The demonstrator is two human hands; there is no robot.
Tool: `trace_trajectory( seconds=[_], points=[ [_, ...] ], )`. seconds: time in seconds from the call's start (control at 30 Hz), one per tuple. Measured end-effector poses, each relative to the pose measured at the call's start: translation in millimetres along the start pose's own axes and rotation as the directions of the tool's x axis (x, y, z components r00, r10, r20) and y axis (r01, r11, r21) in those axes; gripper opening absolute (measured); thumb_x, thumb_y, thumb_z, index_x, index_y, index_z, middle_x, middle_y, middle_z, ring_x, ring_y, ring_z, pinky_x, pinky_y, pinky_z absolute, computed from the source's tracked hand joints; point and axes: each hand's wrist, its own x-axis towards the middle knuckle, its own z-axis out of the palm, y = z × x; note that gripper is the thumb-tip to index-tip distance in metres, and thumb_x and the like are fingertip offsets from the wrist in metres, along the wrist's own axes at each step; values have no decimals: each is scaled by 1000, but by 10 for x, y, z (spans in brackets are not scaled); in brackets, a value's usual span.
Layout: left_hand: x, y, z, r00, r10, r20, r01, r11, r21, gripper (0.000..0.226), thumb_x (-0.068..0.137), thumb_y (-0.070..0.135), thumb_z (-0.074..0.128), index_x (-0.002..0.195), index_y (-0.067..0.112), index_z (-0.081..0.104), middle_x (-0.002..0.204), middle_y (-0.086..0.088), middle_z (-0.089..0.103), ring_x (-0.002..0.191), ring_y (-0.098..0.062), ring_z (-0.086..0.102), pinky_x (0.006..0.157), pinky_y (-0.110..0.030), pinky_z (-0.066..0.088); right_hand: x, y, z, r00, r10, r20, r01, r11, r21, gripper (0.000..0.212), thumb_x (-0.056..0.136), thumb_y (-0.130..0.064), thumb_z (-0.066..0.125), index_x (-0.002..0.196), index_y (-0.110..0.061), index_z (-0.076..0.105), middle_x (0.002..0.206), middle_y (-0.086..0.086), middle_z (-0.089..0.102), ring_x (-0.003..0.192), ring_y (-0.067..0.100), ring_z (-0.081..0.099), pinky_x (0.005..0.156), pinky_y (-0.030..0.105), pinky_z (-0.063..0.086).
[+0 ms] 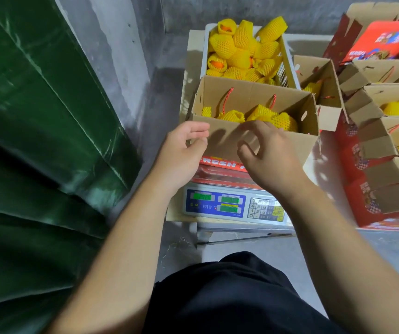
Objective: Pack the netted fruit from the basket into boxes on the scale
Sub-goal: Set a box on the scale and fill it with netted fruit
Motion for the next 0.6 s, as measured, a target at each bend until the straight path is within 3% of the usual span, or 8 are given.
trace_trajectory(
  seconds=[0.13,0.23,0.43,0.6],
  points=[
    [70,25,131,999,35,-13,-35,999,6,34,97,19,57,110,47,68,116,22,73,107,2,68,92,-23,53,31,-23,4,1000,0,18,-1,999,40,34,90,-19,61,124,-16,65,115,7,67,105,30,60,97,47,46],
    [139,114,294,995,101,11,-101,995,12,32,100,16,56,118,38,70,115,20,73,108,6,66,101,-25,51,67,-43,-12,1000,-13,19,11,997,75,36,88,-19,61,124,-17,64,113,5,67,101,30,60,98,51,46],
    [306,292,404,976,217,20,-217,976,17,34,102,4,55,124,26,70,114,15,74,109,5,66,93,-13,49,189,-2,-90,995,-33,-92,49,982,180,36,95,-20,63,131,-19,62,125,1,68,114,24,60,100,50,48],
    [646,507,481,962,263,75,-267,963,42,31,104,7,57,126,24,70,116,17,73,107,9,65,86,-3,44,466,155,-259,991,-44,-124,75,965,252,38,95,-18,64,132,-17,62,126,2,67,120,22,61,99,48,51]
  ],
)
